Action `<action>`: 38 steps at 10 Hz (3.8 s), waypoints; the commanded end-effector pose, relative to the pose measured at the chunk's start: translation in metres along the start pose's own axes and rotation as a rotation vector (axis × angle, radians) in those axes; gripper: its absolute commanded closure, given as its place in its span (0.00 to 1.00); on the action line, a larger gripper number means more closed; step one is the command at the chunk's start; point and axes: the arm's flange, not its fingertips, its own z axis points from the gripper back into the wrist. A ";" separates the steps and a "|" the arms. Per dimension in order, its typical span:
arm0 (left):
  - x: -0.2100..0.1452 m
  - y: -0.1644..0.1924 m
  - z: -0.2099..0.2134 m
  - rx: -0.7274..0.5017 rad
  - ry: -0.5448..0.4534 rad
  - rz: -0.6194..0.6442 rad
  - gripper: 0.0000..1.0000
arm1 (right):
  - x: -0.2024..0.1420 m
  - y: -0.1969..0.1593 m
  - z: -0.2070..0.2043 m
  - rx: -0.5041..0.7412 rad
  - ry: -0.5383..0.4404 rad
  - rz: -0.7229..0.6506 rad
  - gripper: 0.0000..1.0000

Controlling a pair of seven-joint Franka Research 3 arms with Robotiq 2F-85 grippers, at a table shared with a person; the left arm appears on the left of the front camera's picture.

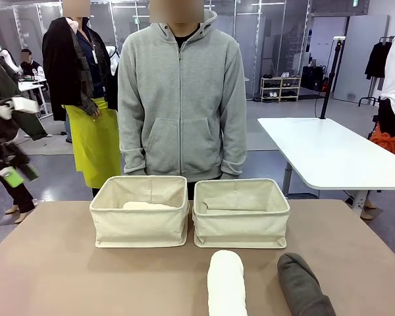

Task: Divide the towels into two baskets.
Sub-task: Pick up one hotel-folded towel from the bottom of the table and place it in the Fabric basket indicated by the person.

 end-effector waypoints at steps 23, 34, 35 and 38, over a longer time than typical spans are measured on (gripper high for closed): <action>-0.199 0.028 -0.011 -0.280 -0.489 0.614 0.00 | -0.001 0.002 0.000 0.010 -0.006 0.002 0.00; -0.199 0.028 -0.011 -0.280 -0.489 0.614 0.00 | -0.001 0.002 0.000 0.010 -0.006 0.002 0.00; -0.199 0.028 -0.011 -0.280 -0.489 0.614 0.00 | -0.001 0.002 0.000 0.010 -0.006 0.002 0.00; -0.199 0.028 -0.011 -0.280 -0.489 0.614 0.00 | -0.001 0.002 0.000 0.010 -0.006 0.002 0.00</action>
